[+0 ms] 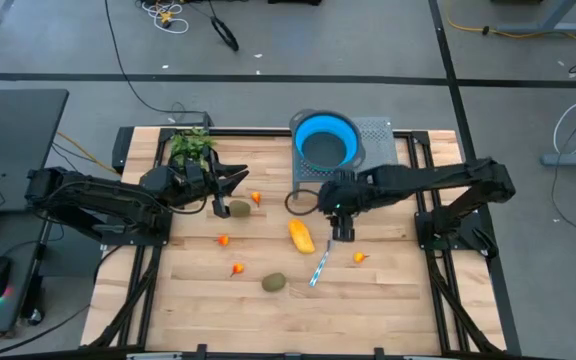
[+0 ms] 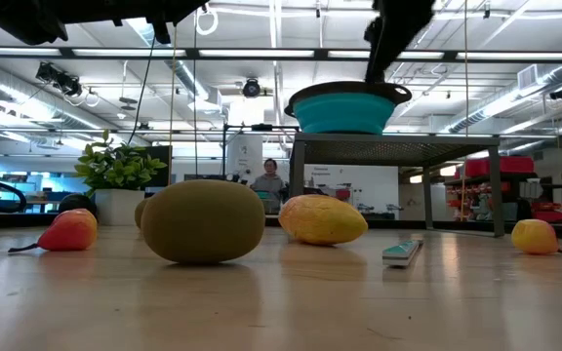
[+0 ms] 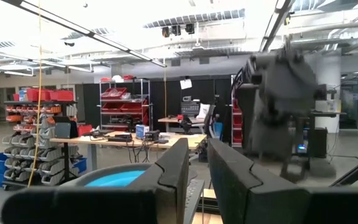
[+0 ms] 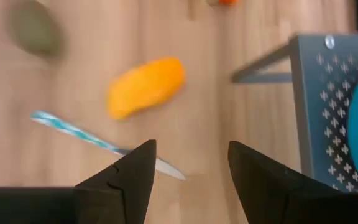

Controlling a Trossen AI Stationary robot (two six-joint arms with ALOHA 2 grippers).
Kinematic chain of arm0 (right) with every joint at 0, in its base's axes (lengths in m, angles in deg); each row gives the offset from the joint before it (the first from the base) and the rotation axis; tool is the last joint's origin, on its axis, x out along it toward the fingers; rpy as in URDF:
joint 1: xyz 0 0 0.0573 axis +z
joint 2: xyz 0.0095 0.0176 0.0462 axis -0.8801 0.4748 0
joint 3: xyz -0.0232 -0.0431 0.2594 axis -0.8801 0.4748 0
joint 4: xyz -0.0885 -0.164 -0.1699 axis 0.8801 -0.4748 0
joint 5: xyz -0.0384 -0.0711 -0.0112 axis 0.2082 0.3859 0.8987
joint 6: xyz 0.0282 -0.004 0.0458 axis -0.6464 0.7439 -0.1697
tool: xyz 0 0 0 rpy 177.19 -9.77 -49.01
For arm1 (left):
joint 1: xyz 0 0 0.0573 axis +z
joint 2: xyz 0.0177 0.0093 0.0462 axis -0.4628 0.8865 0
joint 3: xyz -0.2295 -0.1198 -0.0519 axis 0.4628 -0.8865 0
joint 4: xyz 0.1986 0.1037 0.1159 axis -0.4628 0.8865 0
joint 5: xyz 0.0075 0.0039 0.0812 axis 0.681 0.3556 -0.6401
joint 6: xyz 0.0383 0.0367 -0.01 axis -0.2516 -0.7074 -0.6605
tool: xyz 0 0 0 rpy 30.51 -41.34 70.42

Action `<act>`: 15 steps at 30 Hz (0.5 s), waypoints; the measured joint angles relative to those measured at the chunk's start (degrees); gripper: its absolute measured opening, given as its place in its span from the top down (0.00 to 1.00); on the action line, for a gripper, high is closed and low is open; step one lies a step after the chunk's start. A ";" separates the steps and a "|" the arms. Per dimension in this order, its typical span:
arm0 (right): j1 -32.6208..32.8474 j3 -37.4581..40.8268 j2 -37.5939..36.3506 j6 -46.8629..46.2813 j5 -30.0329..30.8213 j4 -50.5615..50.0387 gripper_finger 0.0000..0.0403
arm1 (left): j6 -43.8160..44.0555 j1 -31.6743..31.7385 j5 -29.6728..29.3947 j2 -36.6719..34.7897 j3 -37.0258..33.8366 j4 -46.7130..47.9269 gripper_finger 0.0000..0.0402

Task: Pick & Place Fruit
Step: Adjust the shelf

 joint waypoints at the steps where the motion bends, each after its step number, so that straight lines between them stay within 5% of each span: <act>1: 0.05 1.68 0.00 0.04 1.85 1.00 0.48 | 0.01 0.00 -0.02 0.00 0.00 0.00 0.82; 15: -2.97 13.98 0.00 4.27 8.21 14.86 0.48 | -0.31 0.00 -0.02 -0.02 0.00 0.00 0.82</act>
